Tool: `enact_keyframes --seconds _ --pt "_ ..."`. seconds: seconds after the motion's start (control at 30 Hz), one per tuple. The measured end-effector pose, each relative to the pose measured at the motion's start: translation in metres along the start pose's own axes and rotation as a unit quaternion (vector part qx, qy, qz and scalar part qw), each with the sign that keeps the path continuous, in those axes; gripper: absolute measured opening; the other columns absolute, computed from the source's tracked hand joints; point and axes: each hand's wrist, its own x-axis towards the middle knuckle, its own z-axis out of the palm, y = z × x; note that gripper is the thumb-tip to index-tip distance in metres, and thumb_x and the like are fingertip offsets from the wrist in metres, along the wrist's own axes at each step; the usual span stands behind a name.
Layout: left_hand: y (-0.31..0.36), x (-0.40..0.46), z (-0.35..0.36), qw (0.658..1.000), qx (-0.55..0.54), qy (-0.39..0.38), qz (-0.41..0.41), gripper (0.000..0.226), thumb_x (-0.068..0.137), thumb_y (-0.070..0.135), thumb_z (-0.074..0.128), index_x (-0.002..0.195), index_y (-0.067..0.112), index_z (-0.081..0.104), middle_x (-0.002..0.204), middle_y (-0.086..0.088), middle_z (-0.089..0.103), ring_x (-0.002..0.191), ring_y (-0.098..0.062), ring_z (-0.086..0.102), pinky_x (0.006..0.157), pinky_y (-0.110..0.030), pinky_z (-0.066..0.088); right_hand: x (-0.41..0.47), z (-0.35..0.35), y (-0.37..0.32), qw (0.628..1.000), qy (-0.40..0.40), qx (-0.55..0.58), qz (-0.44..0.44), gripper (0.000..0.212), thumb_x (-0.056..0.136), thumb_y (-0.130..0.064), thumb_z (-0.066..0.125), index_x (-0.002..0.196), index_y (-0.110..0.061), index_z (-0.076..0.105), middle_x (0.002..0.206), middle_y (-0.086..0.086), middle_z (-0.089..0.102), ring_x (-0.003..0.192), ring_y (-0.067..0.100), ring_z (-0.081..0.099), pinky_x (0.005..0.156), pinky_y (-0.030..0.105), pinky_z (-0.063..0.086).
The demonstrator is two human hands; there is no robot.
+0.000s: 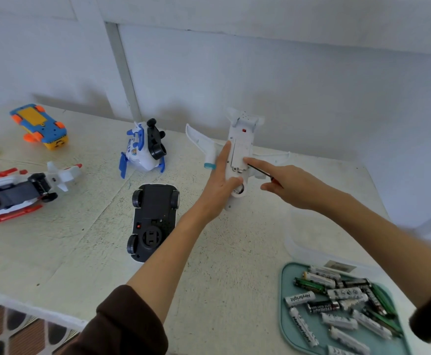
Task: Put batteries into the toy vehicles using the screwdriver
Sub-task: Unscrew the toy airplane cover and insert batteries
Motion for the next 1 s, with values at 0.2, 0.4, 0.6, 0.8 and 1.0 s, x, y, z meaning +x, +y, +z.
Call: enact_keyframes --seconds 0.2,0.4,0.6,0.8,1.0 --pt "0.003 0.001 -0.001 0.999 0.021 0.002 0.028 0.083 0.079 0.019 0.045 0.15 0.039 0.006 0.157 -0.001 0.016 0.129 -0.019 0.041 0.079 -0.006 0.045 0.002 -0.01 0.0 1.0 -0.01 0.009 -0.003 0.063 0.095 -0.023 0.047 0.143 -0.043 0.013 0.065 0.007 0.049 0.061 0.021 0.048 0.068 0.037 0.048" --pt "-0.001 0.001 -0.002 0.999 0.033 -0.006 0.028 0.084 0.08 0.021 0.045 0.151 0.039 0.005 0.155 -0.001 0.018 0.117 -0.012 0.047 0.075 -0.009 0.047 0.001 -0.014 -0.001 1.0 -0.019 0.0 -0.005 0.061 0.096 -0.022 0.047 0.144 -0.041 0.015 0.061 0.004 0.044 0.057 0.018 0.041 0.066 0.035 0.045" --pt "-0.003 -0.001 -0.001 0.999 0.039 -0.011 0.03 0.083 0.081 0.02 0.045 0.152 0.038 0.004 0.154 -0.003 0.017 0.118 -0.017 0.045 0.075 -0.009 0.046 0.001 -0.01 0.001 0.999 -0.033 0.007 -0.004 0.06 0.096 -0.022 0.046 0.144 -0.041 0.015 0.065 0.007 0.05 0.057 0.018 0.043 0.065 0.031 0.044" --pt "-0.005 -0.002 -0.001 0.998 0.042 -0.02 0.031 0.083 0.081 0.021 0.044 0.152 0.037 0.003 0.153 -0.003 0.017 0.111 -0.006 0.047 0.076 -0.012 0.048 0.0 -0.011 0.002 0.999 -0.04 0.017 -0.006 0.059 0.096 -0.021 0.046 0.143 -0.041 0.017 0.063 0.008 0.049 0.057 0.019 0.042 0.064 0.031 0.043" --pt "-0.007 -0.003 -0.002 0.998 0.049 -0.032 0.028 0.084 0.079 0.019 0.045 0.152 0.036 0.008 0.155 -0.003 0.017 0.11 0.003 0.045 0.075 -0.011 0.048 -0.003 -0.015 0.002 0.998 -0.06 0.012 -0.008 0.058 0.096 -0.02 0.045 0.142 -0.043 0.019 0.064 0.002 0.047 0.056 0.017 0.041 0.066 0.032 0.044"
